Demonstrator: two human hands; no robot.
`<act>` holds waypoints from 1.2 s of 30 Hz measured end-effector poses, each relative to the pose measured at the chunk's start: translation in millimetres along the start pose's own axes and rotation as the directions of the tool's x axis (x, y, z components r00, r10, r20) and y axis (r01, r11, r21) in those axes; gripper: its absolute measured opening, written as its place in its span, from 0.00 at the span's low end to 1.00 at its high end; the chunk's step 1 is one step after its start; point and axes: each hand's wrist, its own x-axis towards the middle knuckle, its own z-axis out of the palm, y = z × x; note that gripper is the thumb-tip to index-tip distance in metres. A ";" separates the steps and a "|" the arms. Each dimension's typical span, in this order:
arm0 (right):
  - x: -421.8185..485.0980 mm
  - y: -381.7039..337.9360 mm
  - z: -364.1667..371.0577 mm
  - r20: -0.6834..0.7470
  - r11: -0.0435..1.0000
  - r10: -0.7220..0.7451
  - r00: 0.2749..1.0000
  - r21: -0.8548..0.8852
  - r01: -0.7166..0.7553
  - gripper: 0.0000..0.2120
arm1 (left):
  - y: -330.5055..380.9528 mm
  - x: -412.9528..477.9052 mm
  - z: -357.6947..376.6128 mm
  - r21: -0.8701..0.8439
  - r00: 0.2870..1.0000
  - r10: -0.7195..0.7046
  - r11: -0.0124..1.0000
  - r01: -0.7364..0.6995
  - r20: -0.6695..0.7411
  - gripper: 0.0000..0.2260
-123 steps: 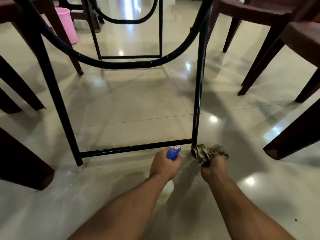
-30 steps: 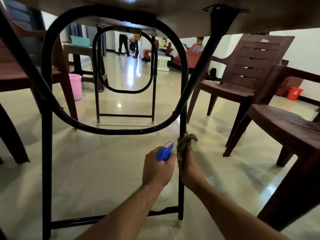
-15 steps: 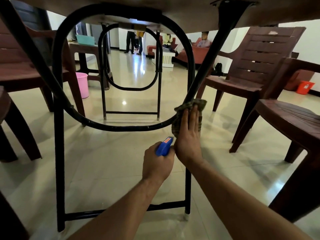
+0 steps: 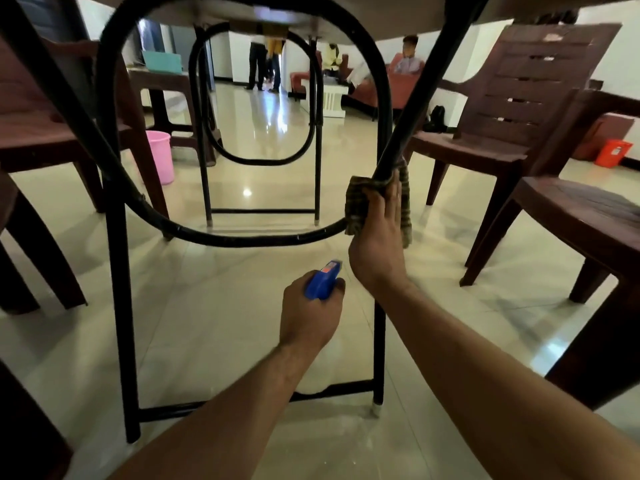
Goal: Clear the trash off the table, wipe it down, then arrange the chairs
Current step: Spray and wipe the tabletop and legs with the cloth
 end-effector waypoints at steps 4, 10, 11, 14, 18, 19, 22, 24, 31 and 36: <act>-37.6 59.6 18.1 0.186 0.902 -0.214 0.959 -0.339 0.267 0.33 | -9.5 -6.9 -2.3 0.045 0.999 0.031 0.998 -0.032 0.036 0.13; -129.4 131.1 38.6 0.683 0.724 -0.081 0.726 -0.460 0.514 0.13 | -25.6 -15.3 -14.3 0.075 0.998 -0.006 0.997 0.001 0.055 0.14; -141.1 138.9 35.7 0.721 0.704 -0.084 0.687 -0.446 0.554 0.20 | -27.4 -17.1 -17.4 0.080 0.998 -0.004 0.997 -0.001 0.062 0.15; -176.1 140.2 18.0 0.850 0.741 -0.028 0.527 -0.336 0.582 0.28 | -37.1 -21.8 -27.5 0.125 0.997 -0.030 0.992 0.020 0.077 0.15; -206.4 134.2 32.6 0.822 0.960 0.146 0.551 -0.253 0.123 0.24 | -49.6 -27.3 -37.1 0.200 0.992 -0.097 0.977 0.078 0.086 0.17; -207.2 131.9 40.0 0.772 0.972 0.228 0.594 -0.218 -0.090 0.23 | -51.4 -27.3 -37.8 0.220 0.990 -0.108 0.972 0.086 0.087 0.17; -212.2 110.0 56.6 0.566 0.787 0.518 0.642 -0.020 -0.617 0.22 | -53.2 -38.6 -41.4 0.294 0.983 -0.153 0.949 0.118 0.100 0.18; -213.9 86.3 71.7 0.523 0.662 0.615 0.590 0.065 -0.747 0.25 | -54.6 -51.9 -51.0 0.303 0.978 -0.186 0.941 0.151 0.089 0.18; -204.8 7.3 123.2 0.752 0.720 0.398 0.525 0.100 -0.687 0.20 | -76.9 -86.4 -118.5 0.422 0.950 -0.313 0.860 0.287 -0.008 0.11; -191.8 -29.5 93.8 0.762 0.437 0.518 0.388 0.154 -0.886 0.13 | -79.2 -107.5 -154.2 0.522 0.910 -0.413 0.784 0.335 0.037 0.09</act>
